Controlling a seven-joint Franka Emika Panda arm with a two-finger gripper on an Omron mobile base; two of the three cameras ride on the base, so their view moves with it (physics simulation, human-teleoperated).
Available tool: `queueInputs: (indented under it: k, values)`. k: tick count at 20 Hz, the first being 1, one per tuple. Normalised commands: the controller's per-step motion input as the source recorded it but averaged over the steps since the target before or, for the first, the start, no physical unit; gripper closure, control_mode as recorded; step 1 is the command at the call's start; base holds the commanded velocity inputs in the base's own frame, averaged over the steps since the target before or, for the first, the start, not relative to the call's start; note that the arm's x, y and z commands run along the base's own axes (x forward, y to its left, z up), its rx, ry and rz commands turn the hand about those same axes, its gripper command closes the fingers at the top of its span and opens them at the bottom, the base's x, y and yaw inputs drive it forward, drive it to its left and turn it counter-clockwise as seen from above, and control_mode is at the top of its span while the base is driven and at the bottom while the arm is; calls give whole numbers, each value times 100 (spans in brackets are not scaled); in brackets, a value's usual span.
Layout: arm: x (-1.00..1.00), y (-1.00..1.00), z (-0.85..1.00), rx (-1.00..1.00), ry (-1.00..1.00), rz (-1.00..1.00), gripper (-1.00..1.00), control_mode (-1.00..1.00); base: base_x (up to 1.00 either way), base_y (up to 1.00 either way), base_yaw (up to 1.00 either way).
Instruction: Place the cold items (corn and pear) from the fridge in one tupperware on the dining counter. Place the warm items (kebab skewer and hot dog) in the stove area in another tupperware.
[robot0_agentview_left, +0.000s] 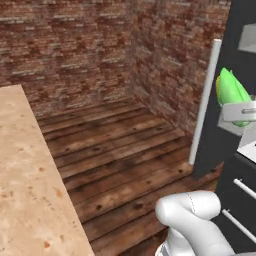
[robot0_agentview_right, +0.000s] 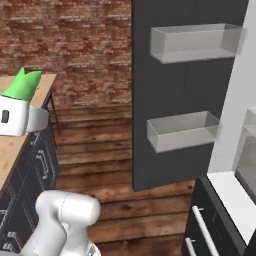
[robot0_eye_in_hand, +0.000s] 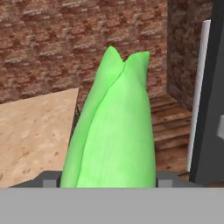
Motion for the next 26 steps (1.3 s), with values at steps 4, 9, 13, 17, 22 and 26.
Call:
queueInputs:
  k: [4, 9, 13, 17, 22, 26]
  values:
    - [0, 0, 0, 0, 0, 0, 100, 100, 82, 24, 7]
    - [0, 0, 0, 0, 0, 0, 100, 100, 99, 34, -3]
    - [0, 0, 0, 0, 0, 0, 100, 100, 94, 44, -1]
    - [0, 0, 0, 0, 0, 0, 100, 100, 99, 38, 0]
    - [0, 0, 0, 0, 0, 0, 100, 100, 100, -16, 36]
    - [0, 0, 0, 0, 0, 0, 100, 100, 99, -35, 51]
